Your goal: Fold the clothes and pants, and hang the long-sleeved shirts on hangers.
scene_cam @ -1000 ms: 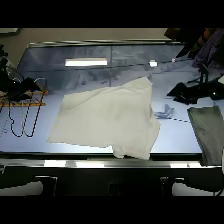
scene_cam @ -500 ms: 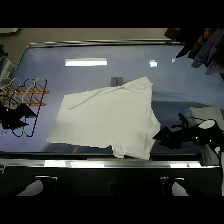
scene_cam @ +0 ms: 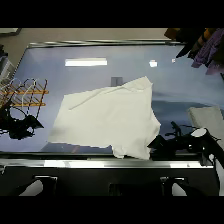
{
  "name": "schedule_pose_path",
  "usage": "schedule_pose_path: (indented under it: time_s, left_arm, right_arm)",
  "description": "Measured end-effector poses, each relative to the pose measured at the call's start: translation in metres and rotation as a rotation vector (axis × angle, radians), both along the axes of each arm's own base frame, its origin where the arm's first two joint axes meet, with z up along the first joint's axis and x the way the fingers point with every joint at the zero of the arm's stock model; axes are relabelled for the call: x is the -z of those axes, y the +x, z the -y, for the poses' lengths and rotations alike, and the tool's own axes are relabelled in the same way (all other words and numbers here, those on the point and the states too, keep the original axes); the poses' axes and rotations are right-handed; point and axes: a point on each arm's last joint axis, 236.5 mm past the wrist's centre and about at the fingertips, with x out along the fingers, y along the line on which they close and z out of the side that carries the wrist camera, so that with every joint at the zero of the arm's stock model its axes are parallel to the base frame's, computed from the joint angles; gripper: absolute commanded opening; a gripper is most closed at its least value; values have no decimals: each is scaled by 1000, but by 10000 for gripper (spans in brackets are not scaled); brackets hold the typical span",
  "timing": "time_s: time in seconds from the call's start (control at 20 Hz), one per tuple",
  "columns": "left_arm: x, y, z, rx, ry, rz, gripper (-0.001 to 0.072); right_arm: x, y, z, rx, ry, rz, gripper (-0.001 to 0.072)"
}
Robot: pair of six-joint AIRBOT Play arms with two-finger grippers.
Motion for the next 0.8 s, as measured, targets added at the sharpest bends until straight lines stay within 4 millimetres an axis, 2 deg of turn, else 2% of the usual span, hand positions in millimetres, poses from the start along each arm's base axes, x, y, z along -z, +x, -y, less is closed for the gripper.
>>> schedule_pose_path:
  time_s: [0.3,0.5,0.55,0.6,0.8]
  left_arm:
    - [3,2,-2,-2,9,10,610]
    - [3,8,-7,-8,32,37,610]
    - [3,9,-8,-8,36,41,610]
    - [4,10,-9,-5,42,48,610]
    - [16,2,-8,23,42,41,610]
  right_arm:
    - [11,-6,-16,-46,-71,-22,474]
    - [18,-4,-10,-45,-122,-13,116]
    - [19,-2,-9,-41,-131,-9,61]
    - [20,-2,-8,-41,-134,-6,33]
    - [19,0,-10,-30,-132,-3,32]
